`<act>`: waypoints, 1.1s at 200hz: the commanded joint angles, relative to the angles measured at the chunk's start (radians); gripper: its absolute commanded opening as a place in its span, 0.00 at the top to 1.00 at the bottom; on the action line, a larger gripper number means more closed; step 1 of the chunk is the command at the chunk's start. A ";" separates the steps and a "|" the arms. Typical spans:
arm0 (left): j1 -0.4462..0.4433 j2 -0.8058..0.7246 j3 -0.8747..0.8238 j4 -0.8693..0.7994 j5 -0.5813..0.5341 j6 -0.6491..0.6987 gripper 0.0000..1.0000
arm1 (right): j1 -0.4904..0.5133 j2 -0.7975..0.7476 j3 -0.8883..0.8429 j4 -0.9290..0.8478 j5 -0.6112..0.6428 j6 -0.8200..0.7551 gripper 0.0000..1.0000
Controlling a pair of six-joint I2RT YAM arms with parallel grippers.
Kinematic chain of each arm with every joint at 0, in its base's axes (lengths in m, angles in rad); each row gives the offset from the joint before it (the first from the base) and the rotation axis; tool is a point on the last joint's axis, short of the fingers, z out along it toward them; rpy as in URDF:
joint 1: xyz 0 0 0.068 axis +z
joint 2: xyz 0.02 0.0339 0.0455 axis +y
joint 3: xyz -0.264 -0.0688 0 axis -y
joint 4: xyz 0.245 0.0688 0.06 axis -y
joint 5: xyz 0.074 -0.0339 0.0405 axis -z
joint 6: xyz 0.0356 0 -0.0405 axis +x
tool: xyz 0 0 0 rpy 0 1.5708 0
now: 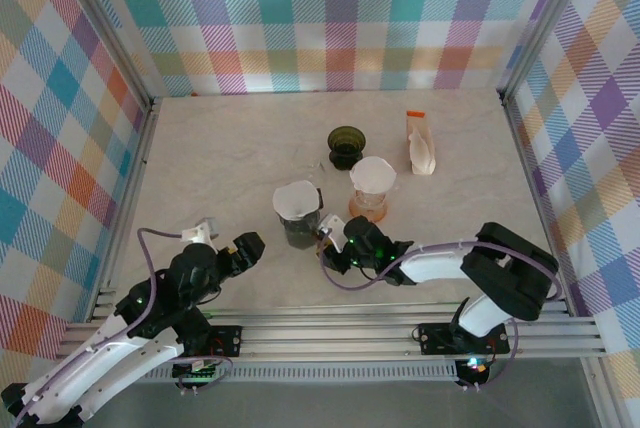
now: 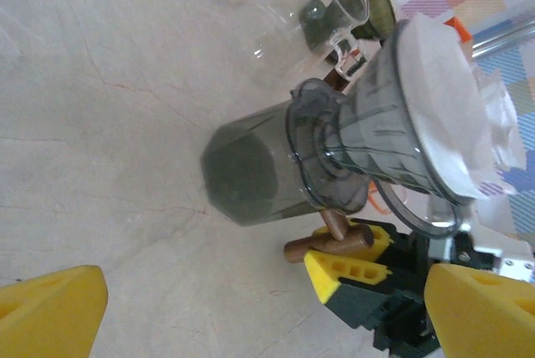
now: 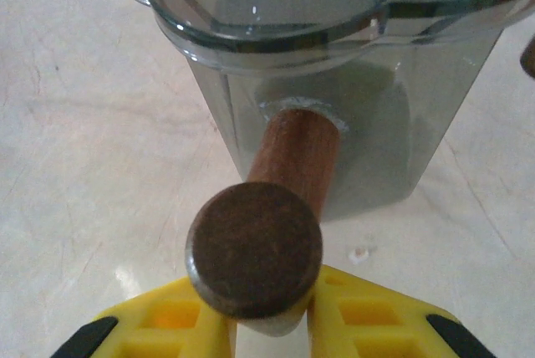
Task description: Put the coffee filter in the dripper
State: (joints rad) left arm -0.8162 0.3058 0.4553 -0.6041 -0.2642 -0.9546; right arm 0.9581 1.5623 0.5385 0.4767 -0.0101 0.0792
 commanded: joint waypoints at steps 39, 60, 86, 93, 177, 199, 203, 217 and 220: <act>-0.006 -0.044 0.042 -0.075 -0.053 0.000 0.04 | -0.031 0.169 0.214 0.033 -0.059 -0.018 0.76; -0.007 -0.046 0.056 -0.090 -0.052 0.010 0.04 | -0.040 0.241 0.301 0.009 -0.059 -0.012 0.75; -0.006 -0.062 0.066 -0.113 -0.056 0.016 0.04 | -0.055 0.333 0.405 -0.006 -0.061 0.002 0.74; -0.006 -0.067 0.066 -0.116 -0.058 0.016 0.04 | -0.060 0.356 0.432 -0.011 -0.065 0.006 0.74; -0.007 -0.106 0.074 -0.167 -0.063 0.015 0.04 | -0.101 0.561 0.718 -0.091 -0.091 0.037 0.72; -0.007 -0.113 0.074 -0.176 -0.067 0.016 0.04 | -0.105 0.571 0.743 -0.111 -0.100 0.040 0.68; -0.006 -0.114 0.073 -0.176 -0.067 0.015 0.04 | -0.105 0.571 0.744 -0.112 -0.102 0.040 0.68; -0.007 -0.115 0.070 -0.172 -0.065 0.015 0.04 | -0.105 0.567 0.742 -0.111 -0.109 0.042 0.64; -0.007 -0.114 0.069 -0.171 -0.064 0.014 0.04 | -0.105 0.567 0.740 -0.109 -0.112 0.043 0.62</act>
State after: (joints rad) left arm -0.8162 0.2043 0.5076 -0.7586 -0.3092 -0.9531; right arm 0.8566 2.1197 1.2533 0.3843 -0.0872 0.1040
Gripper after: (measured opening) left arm 0.964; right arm 0.344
